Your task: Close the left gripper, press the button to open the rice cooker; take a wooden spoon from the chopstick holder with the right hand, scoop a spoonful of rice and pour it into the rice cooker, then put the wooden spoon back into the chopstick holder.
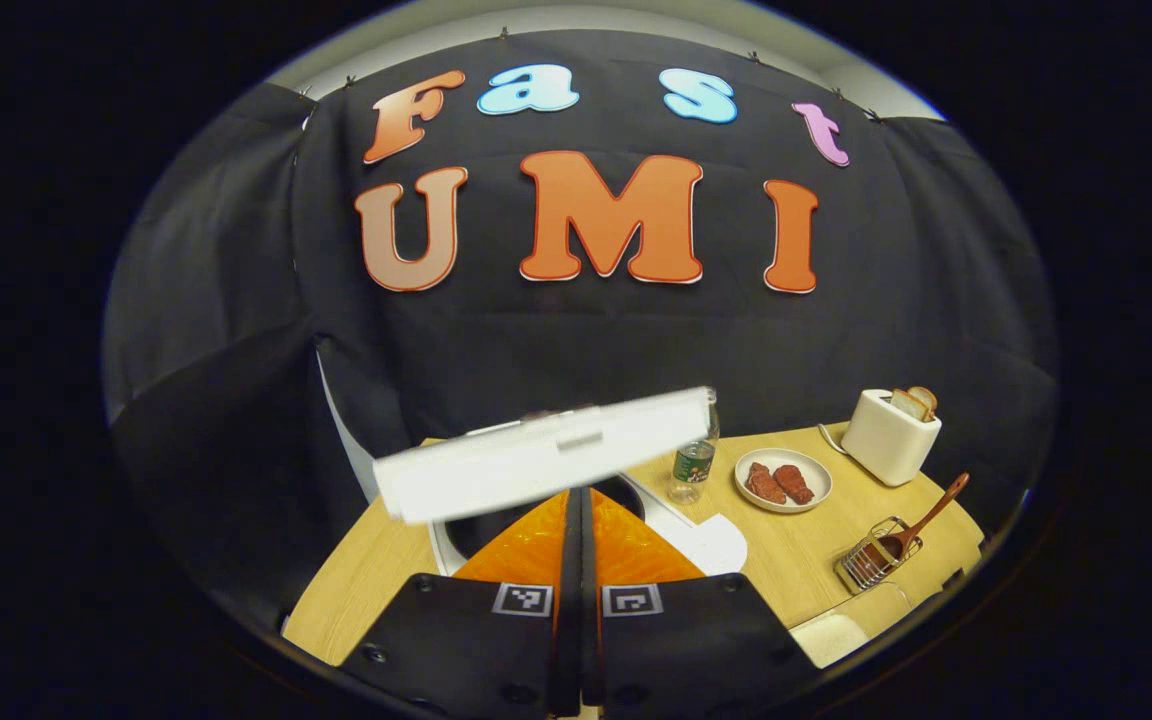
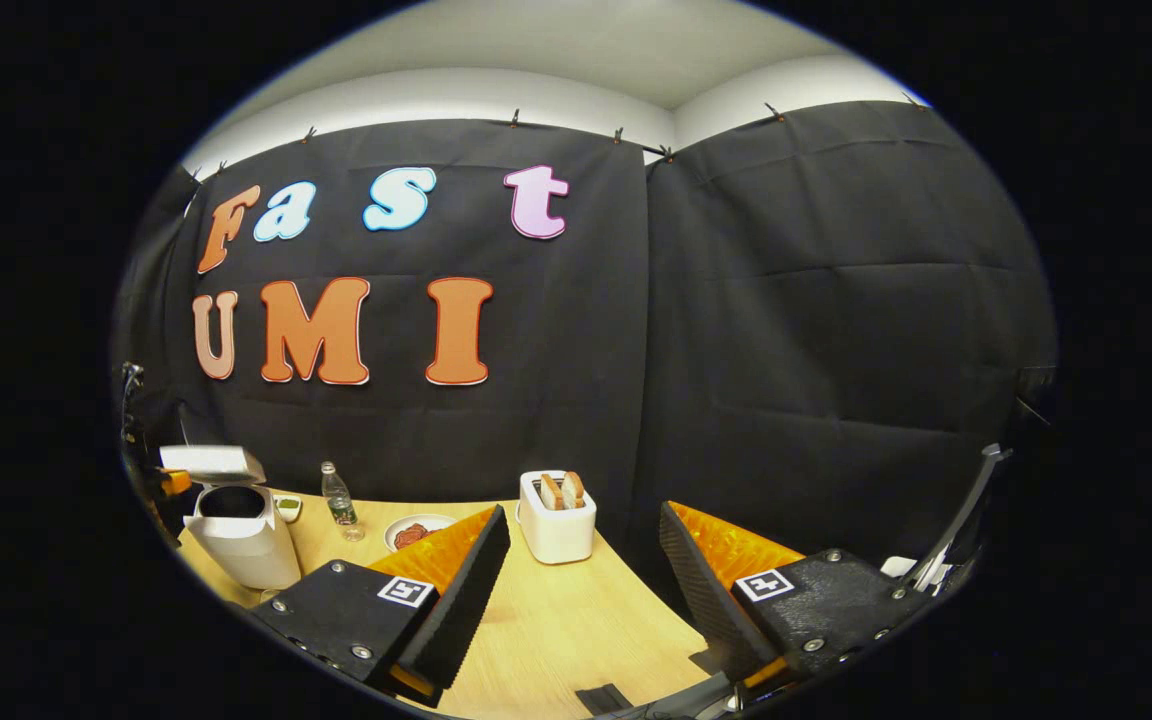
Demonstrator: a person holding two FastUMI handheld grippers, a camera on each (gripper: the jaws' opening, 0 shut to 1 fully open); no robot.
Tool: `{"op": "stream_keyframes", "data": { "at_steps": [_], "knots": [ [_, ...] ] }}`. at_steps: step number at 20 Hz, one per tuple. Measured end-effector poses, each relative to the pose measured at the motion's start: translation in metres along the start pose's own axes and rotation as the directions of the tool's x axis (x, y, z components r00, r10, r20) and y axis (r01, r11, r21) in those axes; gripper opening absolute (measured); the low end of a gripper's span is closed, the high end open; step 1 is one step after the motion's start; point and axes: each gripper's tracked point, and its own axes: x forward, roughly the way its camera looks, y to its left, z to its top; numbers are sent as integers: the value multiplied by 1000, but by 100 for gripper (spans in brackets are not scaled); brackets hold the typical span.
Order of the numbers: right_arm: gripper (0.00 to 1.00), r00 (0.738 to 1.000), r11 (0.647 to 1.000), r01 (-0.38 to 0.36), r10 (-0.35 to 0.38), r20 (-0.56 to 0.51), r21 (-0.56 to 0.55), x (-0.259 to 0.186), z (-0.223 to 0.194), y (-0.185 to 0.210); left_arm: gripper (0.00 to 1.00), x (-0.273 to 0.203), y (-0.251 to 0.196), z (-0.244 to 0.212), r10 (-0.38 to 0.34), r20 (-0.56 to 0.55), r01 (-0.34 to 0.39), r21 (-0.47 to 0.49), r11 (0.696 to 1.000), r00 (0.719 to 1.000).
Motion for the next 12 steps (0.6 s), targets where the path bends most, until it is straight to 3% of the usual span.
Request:
{"op": "stream_keyframes", "data": {
  "at_steps": [5,12],
  "knots": [
    [94,997,997,-72,71,24,16,7,-4,18,5,-54,4,56,9,91,1,-109,994,996],
    [94,988,985,-156,154,22,80,29,-23,45,5,-116,47,98,119,138,-102,-131,986,983]
  ]
}}
